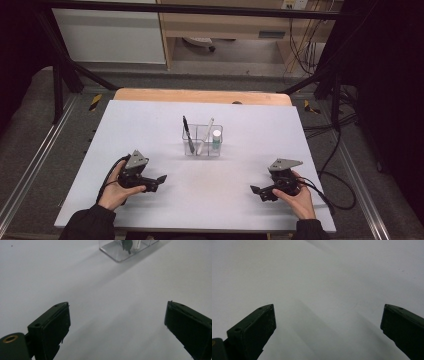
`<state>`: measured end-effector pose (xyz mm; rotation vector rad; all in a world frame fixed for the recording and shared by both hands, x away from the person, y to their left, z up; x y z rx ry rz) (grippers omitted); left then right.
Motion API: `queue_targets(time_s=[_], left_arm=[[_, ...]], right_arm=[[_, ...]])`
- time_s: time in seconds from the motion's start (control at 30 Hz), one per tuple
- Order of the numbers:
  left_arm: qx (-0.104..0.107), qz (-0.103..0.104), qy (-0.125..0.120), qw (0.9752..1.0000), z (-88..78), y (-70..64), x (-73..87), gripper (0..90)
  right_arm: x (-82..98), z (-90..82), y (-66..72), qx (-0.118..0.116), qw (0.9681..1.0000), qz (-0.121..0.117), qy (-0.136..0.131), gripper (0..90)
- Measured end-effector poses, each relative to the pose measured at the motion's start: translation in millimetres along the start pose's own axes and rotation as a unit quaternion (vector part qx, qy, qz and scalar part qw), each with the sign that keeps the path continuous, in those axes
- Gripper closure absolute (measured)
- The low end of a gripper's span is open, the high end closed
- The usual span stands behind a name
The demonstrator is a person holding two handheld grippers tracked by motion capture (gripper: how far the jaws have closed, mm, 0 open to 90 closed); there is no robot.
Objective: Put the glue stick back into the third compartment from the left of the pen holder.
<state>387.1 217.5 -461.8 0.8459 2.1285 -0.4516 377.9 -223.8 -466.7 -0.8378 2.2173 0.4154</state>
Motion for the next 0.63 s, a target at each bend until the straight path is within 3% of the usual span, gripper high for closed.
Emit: queue_targets(time_s=[0.33,0.43,0.63], left_arm=[[-0.001,0.0,0.0,1.0,-15.8,8.0,24.7,6.6],[-0.003,-0.01,-0.004,0.9999,-19.1,12.7,28.6,6.6],[-0.002,-0.012,-0.006,0.9999,-21.3,15.1,30.4,6.6]], right_arm=[[0.5,-0.3,0.7,-0.001,1.0,0.002,0.001,0.8],[0.6,-0.3,0.9,-0.001,1.0,0.003,0.002,0.8],[0.6,-0.4,0.8,-0.002,1.0,0.004,0.003,0.8]])
Point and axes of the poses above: each handheld gripper's, and its own axes: z roughly forward along the jaws, x roughly out of its underside, y roughly to its left, the point moved 3 cm from there along z, roughly forward along the jaws, and after that the axes turned 2 degrees about x, right-handed, at the moved point
